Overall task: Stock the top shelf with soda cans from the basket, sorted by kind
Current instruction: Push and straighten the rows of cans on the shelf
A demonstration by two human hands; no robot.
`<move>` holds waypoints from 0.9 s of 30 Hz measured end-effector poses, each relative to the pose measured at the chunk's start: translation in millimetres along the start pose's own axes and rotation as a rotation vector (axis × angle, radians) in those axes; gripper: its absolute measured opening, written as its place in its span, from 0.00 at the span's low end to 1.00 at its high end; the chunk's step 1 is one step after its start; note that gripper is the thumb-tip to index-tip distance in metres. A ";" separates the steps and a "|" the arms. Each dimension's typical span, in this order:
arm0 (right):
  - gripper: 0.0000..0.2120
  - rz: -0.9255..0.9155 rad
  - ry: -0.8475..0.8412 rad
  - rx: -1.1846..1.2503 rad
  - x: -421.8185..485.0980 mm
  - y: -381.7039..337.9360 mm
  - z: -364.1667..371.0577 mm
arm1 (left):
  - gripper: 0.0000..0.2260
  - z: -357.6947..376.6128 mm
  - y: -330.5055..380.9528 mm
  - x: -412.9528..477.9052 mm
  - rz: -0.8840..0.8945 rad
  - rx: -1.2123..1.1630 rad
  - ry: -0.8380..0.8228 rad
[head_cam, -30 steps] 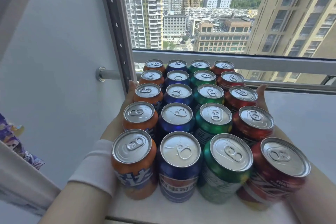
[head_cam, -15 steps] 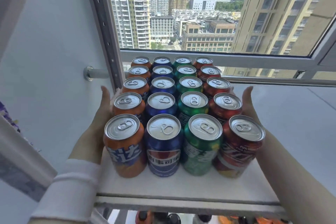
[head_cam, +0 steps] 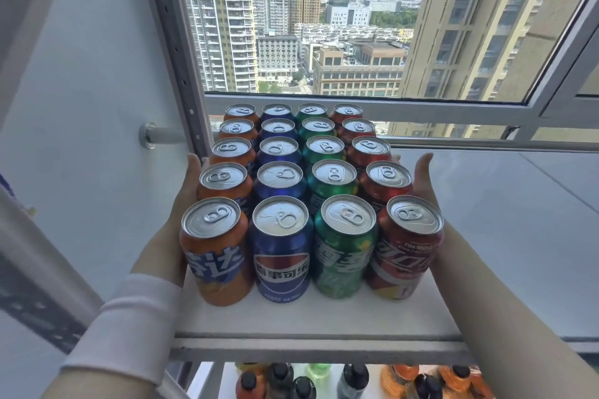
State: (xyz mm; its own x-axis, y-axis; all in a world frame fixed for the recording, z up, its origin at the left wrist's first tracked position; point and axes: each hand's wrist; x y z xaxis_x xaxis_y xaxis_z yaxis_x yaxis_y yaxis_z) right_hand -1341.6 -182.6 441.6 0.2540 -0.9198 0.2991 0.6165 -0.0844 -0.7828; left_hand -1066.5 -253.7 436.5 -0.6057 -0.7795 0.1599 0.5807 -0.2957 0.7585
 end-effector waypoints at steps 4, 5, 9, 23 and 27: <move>0.48 0.101 0.147 0.079 -6.9 -5.0 6.1 | 0.39 6.1 2.7 -1.0 0.006 -0.008 0.003; 0.48 0.120 0.189 0.051 -6.9 -4.3 6.4 | 0.39 5.2 3.6 -1.9 -0.005 -0.012 0.017; 0.43 0.042 0.411 -0.134 -22.2 -11.9 16.3 | 0.35 8.5 13.2 -20.6 -0.026 0.152 0.140; 0.55 0.005 0.470 -0.349 -78.1 10.7 52.3 | 0.51 26.3 -2.0 -65.3 0.117 0.410 0.224; 0.58 -0.011 0.482 -0.339 -77.9 11.9 49.6 | 0.49 25.9 -2.7 -65.4 0.100 0.436 0.276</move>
State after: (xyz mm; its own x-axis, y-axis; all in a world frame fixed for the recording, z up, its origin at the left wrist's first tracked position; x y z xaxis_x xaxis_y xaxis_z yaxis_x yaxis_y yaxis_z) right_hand -1317.1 -93.0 436.0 -0.1676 -0.9819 0.0883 0.3241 -0.1395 -0.9357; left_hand -1042.5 -187.7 440.3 -0.3589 -0.9260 0.1175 0.3125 -0.0006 0.9499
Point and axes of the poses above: each hand's wrist, its own x-axis towards the middle knuckle, its own z-axis out of the palm, y = z × x, and after that the axes turned 4 degrees about -y, right-handed
